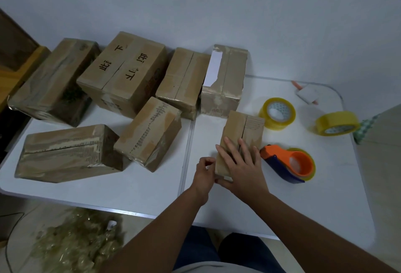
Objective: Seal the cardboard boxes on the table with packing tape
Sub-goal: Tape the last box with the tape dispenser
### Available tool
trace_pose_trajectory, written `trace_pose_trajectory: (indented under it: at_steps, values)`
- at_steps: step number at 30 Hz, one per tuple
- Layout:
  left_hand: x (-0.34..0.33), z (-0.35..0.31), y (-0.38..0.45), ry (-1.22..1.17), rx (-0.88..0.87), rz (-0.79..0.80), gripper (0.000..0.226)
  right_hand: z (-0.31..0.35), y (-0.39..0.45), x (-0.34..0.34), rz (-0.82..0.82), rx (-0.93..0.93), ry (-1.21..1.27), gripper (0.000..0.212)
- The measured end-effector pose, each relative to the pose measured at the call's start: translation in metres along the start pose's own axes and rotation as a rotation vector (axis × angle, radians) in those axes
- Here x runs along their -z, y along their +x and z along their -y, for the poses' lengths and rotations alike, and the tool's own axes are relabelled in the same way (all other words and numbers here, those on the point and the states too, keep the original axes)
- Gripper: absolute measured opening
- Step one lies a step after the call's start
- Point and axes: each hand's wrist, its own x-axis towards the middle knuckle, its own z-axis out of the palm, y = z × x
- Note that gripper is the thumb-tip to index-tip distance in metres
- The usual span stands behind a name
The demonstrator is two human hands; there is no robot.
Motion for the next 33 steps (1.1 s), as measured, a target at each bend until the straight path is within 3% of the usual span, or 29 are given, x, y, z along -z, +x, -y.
trace_pose_trajectory:
  at_steps: [4, 8, 14, 17, 21, 24, 27, 31, 33]
  values:
    - [0.009, -0.006, 0.004, 0.205, 0.066, 0.007, 0.018, -0.001, -0.001, 0.000, 0.008, 0.005, -0.009, 0.092]
    - [0.025, -0.013, -0.003, 0.208, 0.008, -0.035, 0.029, 0.000, 0.000, -0.001, -0.005, -0.002, -0.008, 0.091]
    - [0.014, -0.033, -0.029, 0.395, -0.042, 0.135, 0.035, 0.001, 0.001, -0.003, 0.017, -0.015, -0.015, 0.097]
    - [0.020, -0.039, -0.030, 0.376, -0.015, 0.239, 0.030, 0.001, 0.002, -0.003, 0.024, -0.007, -0.019, 0.095]
    - [0.021, -0.038, -0.030, 0.584, -0.206, 0.156, 0.034, 0.001, 0.000, 0.001, 0.044, 0.004, 0.026, 0.090]
    - [0.022, -0.037, -0.028, 0.609, -0.229, 0.146, 0.032, -0.007, 0.000, 0.009, 0.104, 0.054, 0.154, 0.085]
    - [0.042, -0.050, -0.019, 0.703, -0.206, 0.185, 0.030, -0.020, 0.001, 0.026, 0.118, 0.054, 0.444, 0.072]
    - [0.078, -0.086, -0.007, 0.978, -0.224, 0.316, 0.030, -0.044, 0.011, 0.041, -0.063, -0.191, 0.612, 0.059]
    - [0.080, -0.100, -0.002, 1.025, -0.266, 0.251, 0.036, -0.054, 0.020, 0.040, -0.024, -0.249, 0.625, 0.062]
